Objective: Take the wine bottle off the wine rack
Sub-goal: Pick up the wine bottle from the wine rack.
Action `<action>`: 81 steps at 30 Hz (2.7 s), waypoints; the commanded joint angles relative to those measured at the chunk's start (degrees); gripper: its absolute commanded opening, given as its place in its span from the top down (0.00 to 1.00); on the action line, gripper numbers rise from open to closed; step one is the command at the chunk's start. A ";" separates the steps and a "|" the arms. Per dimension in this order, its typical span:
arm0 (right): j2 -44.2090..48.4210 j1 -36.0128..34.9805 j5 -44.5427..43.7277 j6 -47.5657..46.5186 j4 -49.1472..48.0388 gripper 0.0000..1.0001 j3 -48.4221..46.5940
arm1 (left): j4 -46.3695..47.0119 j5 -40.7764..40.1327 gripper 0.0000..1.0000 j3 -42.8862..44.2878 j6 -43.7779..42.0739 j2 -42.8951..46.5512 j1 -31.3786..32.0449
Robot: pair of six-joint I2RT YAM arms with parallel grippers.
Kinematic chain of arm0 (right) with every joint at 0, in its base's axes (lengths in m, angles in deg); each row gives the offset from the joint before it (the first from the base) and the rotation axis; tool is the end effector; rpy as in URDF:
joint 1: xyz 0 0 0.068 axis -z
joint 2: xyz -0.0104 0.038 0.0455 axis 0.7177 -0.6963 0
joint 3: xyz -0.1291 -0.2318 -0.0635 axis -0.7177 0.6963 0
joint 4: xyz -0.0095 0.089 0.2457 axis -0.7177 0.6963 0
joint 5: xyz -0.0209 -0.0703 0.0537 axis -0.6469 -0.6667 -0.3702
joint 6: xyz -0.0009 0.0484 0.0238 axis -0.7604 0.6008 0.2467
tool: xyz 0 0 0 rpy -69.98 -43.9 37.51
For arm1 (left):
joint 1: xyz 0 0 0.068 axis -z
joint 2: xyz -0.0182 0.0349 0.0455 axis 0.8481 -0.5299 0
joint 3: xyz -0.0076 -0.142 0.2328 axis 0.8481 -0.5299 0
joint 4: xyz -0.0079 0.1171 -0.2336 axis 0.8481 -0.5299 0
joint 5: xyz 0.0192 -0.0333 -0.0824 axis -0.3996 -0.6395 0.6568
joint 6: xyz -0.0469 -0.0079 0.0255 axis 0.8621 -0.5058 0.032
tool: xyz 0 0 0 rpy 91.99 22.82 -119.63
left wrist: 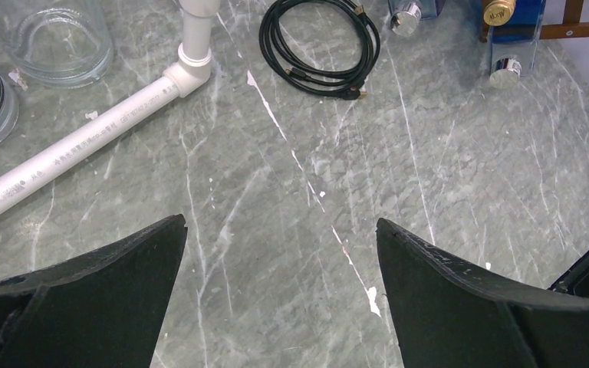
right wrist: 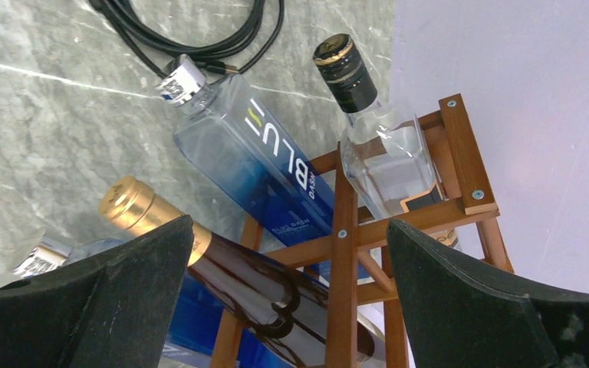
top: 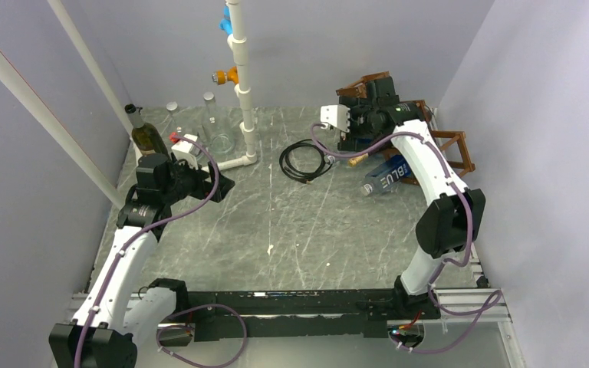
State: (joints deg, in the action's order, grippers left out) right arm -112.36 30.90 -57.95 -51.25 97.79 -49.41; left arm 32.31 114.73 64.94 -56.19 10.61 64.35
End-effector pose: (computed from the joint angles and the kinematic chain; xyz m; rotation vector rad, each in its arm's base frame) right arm 0.3592 0.1066 0.3538 -1.7674 1.5995 -0.1391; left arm 0.1988 -0.0385 0.3116 0.2882 1.9601 -0.6271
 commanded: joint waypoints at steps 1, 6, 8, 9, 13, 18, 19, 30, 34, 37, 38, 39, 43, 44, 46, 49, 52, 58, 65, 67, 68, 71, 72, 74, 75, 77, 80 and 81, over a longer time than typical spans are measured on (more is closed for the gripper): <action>-1.03 -0.35 -2.99 0.02 -5.62 0.00 -1.33 | 0.72 0.09 0.00 0.76 -1.12 -0.32 0.07; -3.58 -0.40 -4.60 -0.64 -8.49 0.00 -2.23 | 0.54 -0.24 0.00 0.84 -1.27 -0.41 0.07; -4.73 -0.42 -5.14 -1.21 -9.55 0.00 -2.90 | 0.45 -0.41 0.00 0.90 -1.31 -0.41 0.07; -5.15 -0.35 -5.31 -1.40 -9.84 0.00 -3.12 | 0.45 -0.50 0.01 0.93 -1.39 -0.46 0.07; -7.09 -0.42 -6.59 -1.81 -11.22 0.00 -4.24 | 0.36 -0.66 0.01 0.92 -1.49 -0.46 0.07; -8.84 -0.41 -8.68 -1.39 -13.18 0.00 -4.39 | 0.45 -0.45 0.00 0.84 -1.40 -0.55 0.07; -9.01 -0.41 -8.99 -1.31 -13.59 0.00 -4.38 | 0.45 -0.44 0.01 0.84 -1.40 -0.57 0.07; -10.97 -0.41 -9.60 1.64 -17.99 0.00 -5.52 | 0.45 -0.44 0.01 0.84 -1.40 -0.59 0.07; -11.29 -0.42 -9.70 2.49 -19.57 0.00 -5.61 | 0.45 -0.53 0.01 0.85 -1.40 -0.83 0.07; -11.77 -0.35 -9.09 1.75 -19.44 0.00 -6.20 | 0.28 -0.60 0.00 0.84 -1.49 -0.94 0.07; -11.96 -0.22 -8.46 1.17 -18.84 0.00 -6.61 | 0.27 -0.68 0.00 0.92 -1.55 -0.94 0.07; -12.18 -0.18 -7.63 0.23 -17.50 0.00 -7.26 | 0.27 -0.70 0.01 0.93 -1.57 -0.94 0.07; -13.05 0.18 -3.33 -4.95 -12.81 0.00 -8.95 | 0.25 -0.70 0.00 0.93 -1.57 -0.81 0.07; -13.34 0.24 -2.35 -6.43 -11.74 0.00 -9.33 | 0.26 -0.70 0.00 0.93 -1.60 -0.77 0.07; -14.38 0.64 0.40 -9.18 -9.34 0.01 -10.52 | 0.27 -0.64 0.01 0.93 -1.57 -0.81 0.05; -16.56 1.87 5.26 -14.86 -3.90 0.01 -13.76 | 0.17 -0.56 0.01 0.93 -1.57 -0.69 0.02; -18.74 3.01 8.82 -18.26 -1.78 0.01 -16.72 | 0.20 -0.55 0.00 0.93 -1.57 -0.59 -0.01; -22.29 3.22 9.96 -19.57 -2.93 0.02 -20.23 | 0.22 -0.27 0.00 0.93 -1.57 -0.76 -0.02; -25.65 2.49 9.38 -19.65 -4.71 0.06 -22.61 | 0.27 -0.02 0.00 0.93 -1.57 -1.06 -0.19; -26.30 2.27 8.93 -19.82 -4.89 0.08 -23.11 | 0.27 0.21 0.00 1.01 -1.44 -1.26 -0.20; -26.70 2.18 8.75 -20.09 -4.94 0.09 -23.21 | 0.27 0.35 0.00 1.02 -1.47 -1.41 -0.20; -27.68 1.89 8.31 -20.67 -5.15 0.11 -23.45 | -0.01 0.44 0.01 1.19 -1.40 -1.75 -0.27; -28.03 1.84 8.20 -20.85 -5.16 0.12 -23.53 | -0.05 0.44 0.01 1.19 -1.44 -1.81 -0.28; -28.66 1.67 7.84 -21.00 -5.54 0.14 -23.73 | -0.01 0.44 0.00 1.20 -1.48 -1.91 -0.31; -28.96 1.61 7.61 -21.10 -5.72 0.15 -23.90 | 0.01 0.44 0.00 1.20 -1.48 -1.95 -0.36; -29.68 1.46 7.01 -21.37 -6.06 0.18 -24.23 | -0.06 0.48 0.00 1.20 -1.49 -2.06 -0.37; -30.66 1.31 6.05 -22.18 -6.19 0.21 -24.66 | -0.19 0.53 0.01 1.28 -1.49 -2.30 -0.46; -30.98 1.18 5.70 -22.74 -6.25 0.22 -24.70 | -0.29 0.53 0.01 1.36 -1.49 -2.34 -0.46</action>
State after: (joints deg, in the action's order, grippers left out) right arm -142.29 32.50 -51.79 -71.56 93.14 -71.38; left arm 31.45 114.33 64.96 -56.82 8.40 64.20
